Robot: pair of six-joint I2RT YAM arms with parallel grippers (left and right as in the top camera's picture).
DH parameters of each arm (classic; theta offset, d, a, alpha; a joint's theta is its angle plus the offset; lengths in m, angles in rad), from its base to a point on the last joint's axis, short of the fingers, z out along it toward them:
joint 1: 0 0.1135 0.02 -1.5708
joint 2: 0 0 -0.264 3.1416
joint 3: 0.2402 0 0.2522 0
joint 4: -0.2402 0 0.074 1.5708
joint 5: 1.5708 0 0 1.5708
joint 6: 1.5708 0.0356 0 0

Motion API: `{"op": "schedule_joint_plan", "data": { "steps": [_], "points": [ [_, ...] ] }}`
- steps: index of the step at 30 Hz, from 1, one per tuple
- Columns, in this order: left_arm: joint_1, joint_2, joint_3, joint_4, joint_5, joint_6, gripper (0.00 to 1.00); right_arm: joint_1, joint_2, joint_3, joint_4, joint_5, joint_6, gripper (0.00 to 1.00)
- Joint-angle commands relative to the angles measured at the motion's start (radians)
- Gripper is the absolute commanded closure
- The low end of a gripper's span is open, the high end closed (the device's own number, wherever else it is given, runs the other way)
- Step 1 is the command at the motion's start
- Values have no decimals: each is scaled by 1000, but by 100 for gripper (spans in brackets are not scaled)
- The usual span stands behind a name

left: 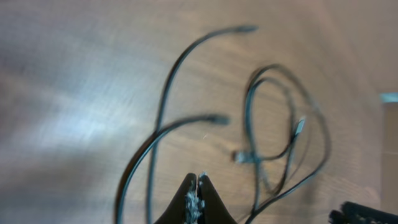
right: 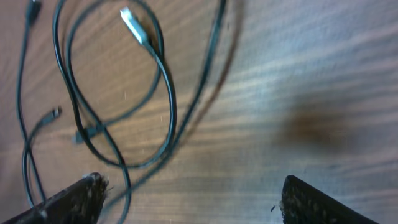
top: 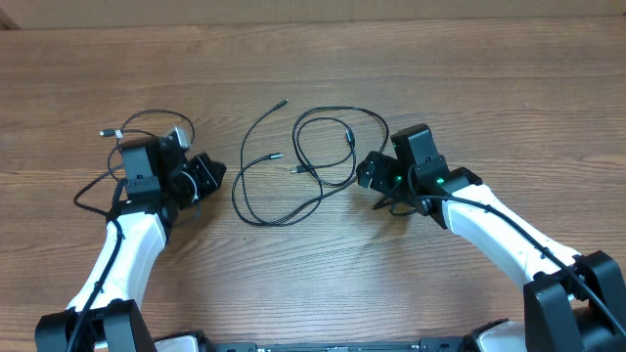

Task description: Untangle cables

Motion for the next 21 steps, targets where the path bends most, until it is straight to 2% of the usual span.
{"op": "schedule_joint_plan", "data": {
  "steps": [1, 4, 5, 7, 9, 11, 12, 13, 14, 16, 21],
  "points": [
    [-5, 5, 14, 33, 37, 23, 96, 4, 5, -6, 40, 125, 42, 12],
    [-23, 5, 14, 34, 5, 57, 96, 4, 21, -6, 84, 163, 47, 11],
    [-34, 6, 14, 32, -19, 71, 95, 4, 31, -6, 99, 161, 47, 8],
    [-51, 9, 14, 24, -63, 90, 89, 4, 47, -6, 110, 148, 47, 6],
    [-76, 17, 13, 6, -114, 114, 75, 4, 53, -6, 111, 129, 47, 0],
    [-90, 23, 13, 8, -109, 135, 62, 4, 53, -6, 108, 126, 47, 0],
    [-98, 23, 13, 24, -107, 134, 39, 4, 53, -6, 108, 124, 47, 0],
    [-105, 23, 14, 38, -99, 134, 27, 4, 53, -6, 109, 121, 47, 0],
    [-120, 23, 13, 51, -84, 134, 16, 4, 53, -6, 111, 114, 47, 0],
    [-140, 23, 14, 57, -83, 134, 2, 4, 53, -6, 113, 114, 47, 0],
    [-161, 23, 13, 44, -87, 134, 0, 4, 53, -6, 112, 103, 47, 0]
  ]
}}
